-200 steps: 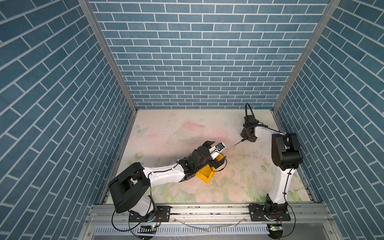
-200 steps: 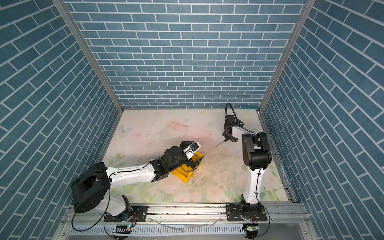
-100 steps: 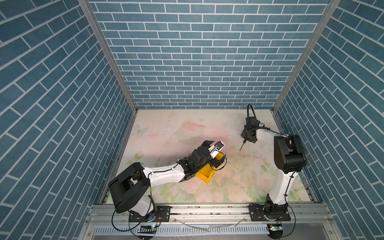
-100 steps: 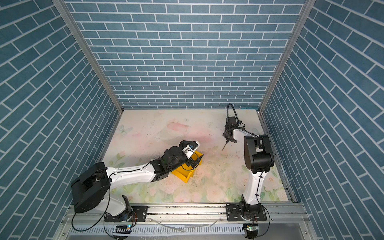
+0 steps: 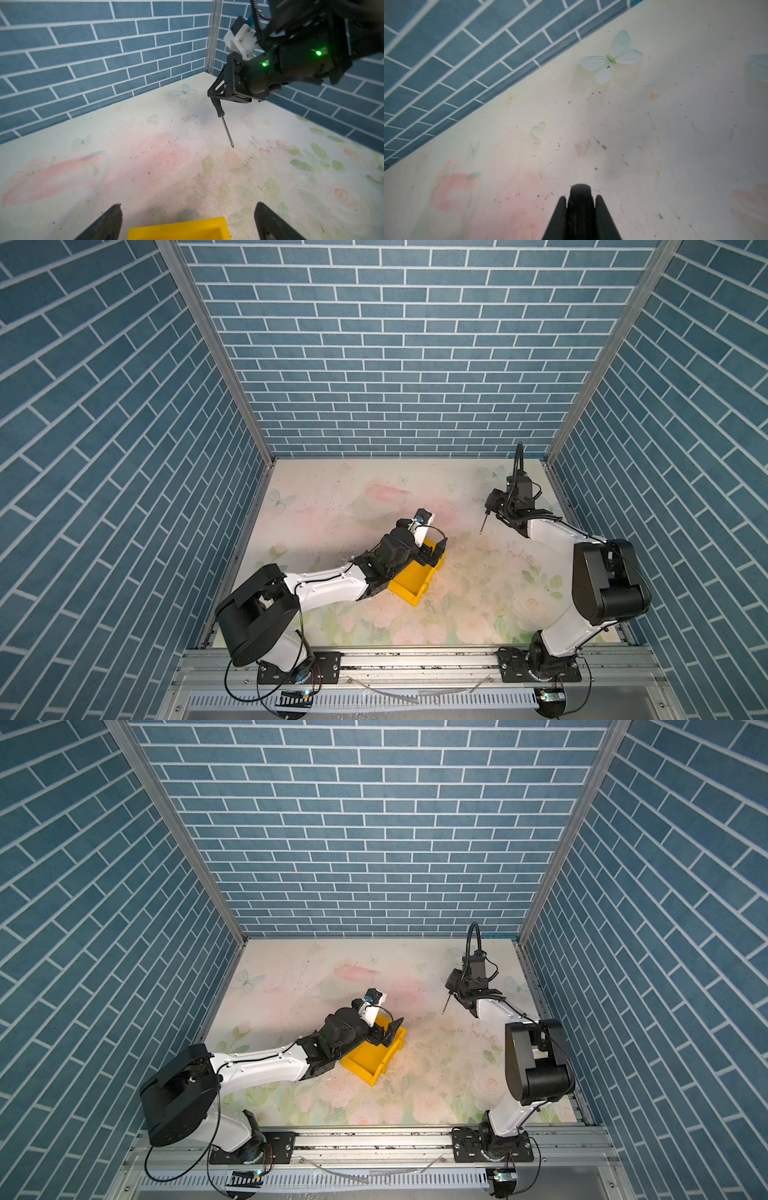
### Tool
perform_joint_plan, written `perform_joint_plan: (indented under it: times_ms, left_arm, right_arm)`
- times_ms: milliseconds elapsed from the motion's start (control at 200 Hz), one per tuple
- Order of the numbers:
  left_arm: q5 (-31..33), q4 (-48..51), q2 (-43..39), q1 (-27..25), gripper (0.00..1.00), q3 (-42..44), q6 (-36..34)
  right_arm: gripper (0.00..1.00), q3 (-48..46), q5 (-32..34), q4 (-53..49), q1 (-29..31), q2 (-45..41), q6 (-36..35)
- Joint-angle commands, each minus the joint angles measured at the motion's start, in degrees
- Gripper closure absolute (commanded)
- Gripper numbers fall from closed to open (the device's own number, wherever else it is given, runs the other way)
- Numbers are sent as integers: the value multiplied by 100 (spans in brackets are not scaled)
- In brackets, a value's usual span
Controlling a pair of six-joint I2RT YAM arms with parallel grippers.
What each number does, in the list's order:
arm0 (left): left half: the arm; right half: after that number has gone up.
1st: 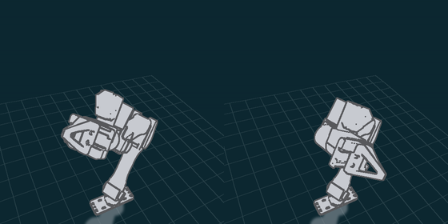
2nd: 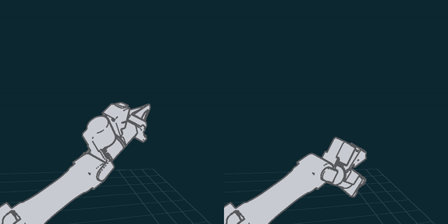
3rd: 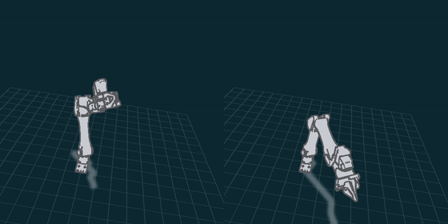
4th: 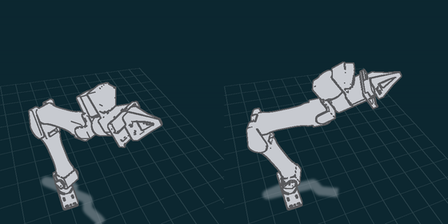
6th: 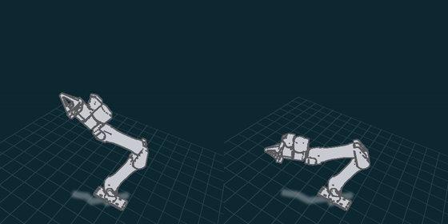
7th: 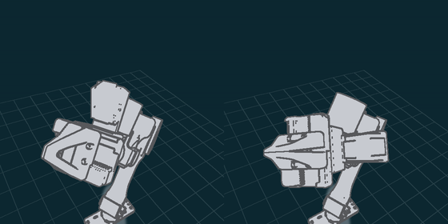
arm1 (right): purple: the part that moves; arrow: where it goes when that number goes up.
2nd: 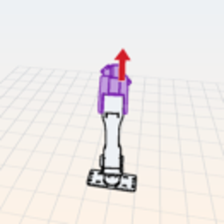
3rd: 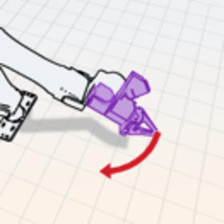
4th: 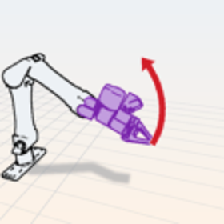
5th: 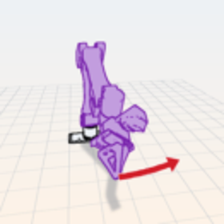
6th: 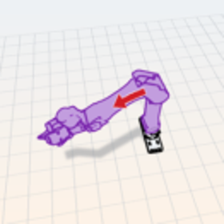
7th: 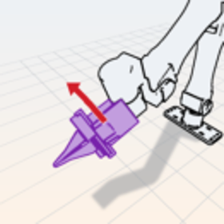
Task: Put the screwdriver in the bin
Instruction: 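Carry the screwdriver toward the left gripper and let the left gripper grasp the handle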
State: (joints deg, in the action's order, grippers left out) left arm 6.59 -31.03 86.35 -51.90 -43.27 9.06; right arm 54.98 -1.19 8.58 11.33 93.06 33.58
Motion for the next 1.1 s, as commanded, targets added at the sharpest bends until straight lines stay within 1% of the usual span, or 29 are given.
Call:
perform_joint_plan:
  times_ms: [0, 70, 120, 295, 550, 640, 825, 975, 1095]
  left_arm:
    - [-558, -272, -57, 350, 0, -143, 1019]
    - [-717, -486, 16, 505, 0, -149, 1401]
    - [-721, -701, 68, 548, 0, -123, 1504]
    - [-818, -677, 158, 567, 0, -372, 1460]
    - [-1170, -741, 409, 584, 1, -800, 1585]
    - [-1341, -871, 548, 616, 6, -908, 1688]
    - [-1220, -871, 748, 685, 18, -1066, 1805]
    - [-1281, -977, 922, 793, 29, -1187, 1947]
    - [-1374, -1011, 1000, 856, 36, -1265, 1981]
  right_arm:
    - [100, -372, -697, 857, 133, -363, -153]
    - [100, -532, -920, 1207, 245, -516, -115]
    - [100, -644, -1118, 1519, 330, -604, -115]
    - [100, -857, -1689, 2618, 600, -704, 222]
    - [100, -788, -2273, 3334, 951, -706, 486]
    - [100, -813, -2404, 3589, 1075, -727, 621]
    - [100, -809, -2742, 3911, 1250, -747, 737]
    - [100, -831, -2979, 4192, 1301, -749, 788]
    - [100, -806, -3113, 4230, 1324, -720, 883]
